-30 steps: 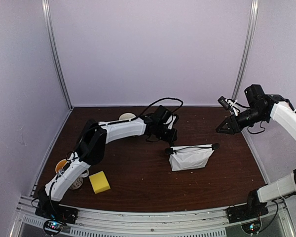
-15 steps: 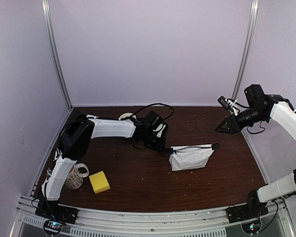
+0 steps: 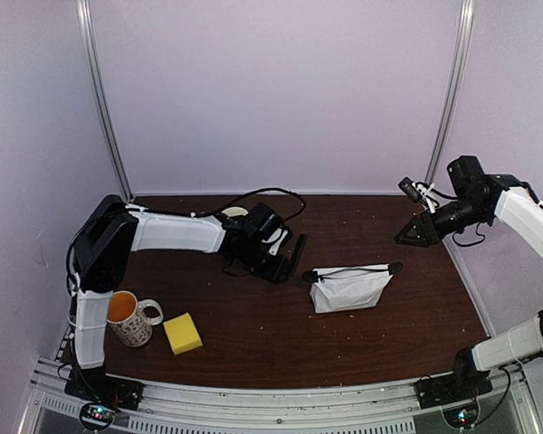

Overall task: Sort the hair-cutting tools
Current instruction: Adjust the comb at the center of the board.

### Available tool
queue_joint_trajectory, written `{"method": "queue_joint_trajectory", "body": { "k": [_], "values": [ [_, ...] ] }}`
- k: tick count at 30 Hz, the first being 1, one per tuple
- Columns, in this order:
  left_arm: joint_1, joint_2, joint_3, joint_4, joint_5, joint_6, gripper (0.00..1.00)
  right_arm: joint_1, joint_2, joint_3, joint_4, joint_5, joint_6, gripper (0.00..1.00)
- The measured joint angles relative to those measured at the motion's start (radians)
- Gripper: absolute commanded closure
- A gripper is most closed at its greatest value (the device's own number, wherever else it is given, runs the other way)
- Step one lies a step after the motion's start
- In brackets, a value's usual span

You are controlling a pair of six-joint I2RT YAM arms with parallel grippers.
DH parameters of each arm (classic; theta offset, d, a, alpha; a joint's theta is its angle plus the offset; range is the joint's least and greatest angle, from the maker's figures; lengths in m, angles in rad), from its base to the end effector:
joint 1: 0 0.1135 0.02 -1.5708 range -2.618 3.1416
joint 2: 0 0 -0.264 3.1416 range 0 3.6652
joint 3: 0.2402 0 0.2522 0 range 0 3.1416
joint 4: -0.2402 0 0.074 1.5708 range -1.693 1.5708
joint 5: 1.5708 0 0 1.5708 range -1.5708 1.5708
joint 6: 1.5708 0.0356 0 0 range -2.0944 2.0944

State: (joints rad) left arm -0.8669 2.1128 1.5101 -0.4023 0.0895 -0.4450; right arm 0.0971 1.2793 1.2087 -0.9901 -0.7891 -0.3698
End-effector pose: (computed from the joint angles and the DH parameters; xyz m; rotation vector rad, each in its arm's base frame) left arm 0.2892 -0.3456 0.1578 0.5973 2.6221 -0.5722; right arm 0.2375 0.0485 0.3225 -0.8065 2.2686 0.9026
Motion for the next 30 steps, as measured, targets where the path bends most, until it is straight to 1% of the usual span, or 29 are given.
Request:
{"method": "queue_joint_trajectory", "body": {
  "k": [1, 2, 3, 4, 7, 9, 16, 17, 19, 21, 22, 25, 28, 30],
  "values": [
    [0.0, 0.023, 0.065, -0.029, -0.024, 0.008, 0.52, 0.0, 0.0, 0.0, 0.0, 0.0, 0.0, 0.63],
    [0.0, 0.063, 0.167, -0.056, -0.057, 0.018, 0.52, 0.002, 0.0, 0.0, 0.0, 0.0, 0.0, 0.63],
    [0.0, 0.09, 0.23, -0.07, -0.079, 0.021, 0.51, 0.003, 0.0, 0.0, 0.0, 0.0, 0.0, 0.63],
    [0.0, 0.132, 0.325, -0.091, -0.112, 0.025, 0.51, 0.003, -0.002, 0.0, 0.0, 0.0, 0.0, 0.63],
    [0.0, 0.211, 0.489, -0.146, -0.177, 0.028, 0.52, 0.004, -0.013, 0.0, 0.0, 0.0, 0.0, 0.63],
    [0.0, 0.253, 0.553, -0.18, -0.209, 0.027, 0.52, 0.004, -0.024, 0.0, 0.0, 0.0, 0.0, 0.63],
    [0.0, 0.38, 0.632, -0.268, -0.231, 0.03, 0.51, 0.004, -0.044, 0.0, -0.001, 0.0, 0.0, 0.61],
    [-0.001, 0.393, 0.64, -0.274, -0.231, 0.031, 0.43, 0.004, -0.044, 0.0, 0.0, 0.0, 0.0, 0.61],
    [-0.004, 0.427, 0.677, -0.297, -0.229, 0.032, 0.42, 0.004, -0.044, 0.0, 0.0, -0.001, 0.0, 0.61],
    [-0.006, 0.45, 0.718, -0.305, -0.225, 0.034, 0.46, 0.004, -0.043, 0.0, 0.0, -0.001, 0.0, 0.6],
    [-0.007, 0.457, 0.729, -0.31, -0.225, 0.035, 0.5, 0.004, -0.043, 0.0, 0.0, -0.001, 0.0, 0.61],
    [-0.012, 0.467, 0.743, -0.322, -0.233, 0.033, 0.57, 0.004, -0.043, 0.0, 0.0, -0.001, 0.001, 0.6],
    [-0.013, 0.462, 0.727, -0.317, -0.237, 0.031, 0.67, 0.004, -0.042, 0.0, 0.0, -0.001, 0.001, 0.6],
    [-0.013, 0.437, 0.678, -0.298, -0.237, 0.035, 0.73, 0.004, -0.039, 0.0, 0.0, -0.001, 0.001, 0.6]
  ]
}}
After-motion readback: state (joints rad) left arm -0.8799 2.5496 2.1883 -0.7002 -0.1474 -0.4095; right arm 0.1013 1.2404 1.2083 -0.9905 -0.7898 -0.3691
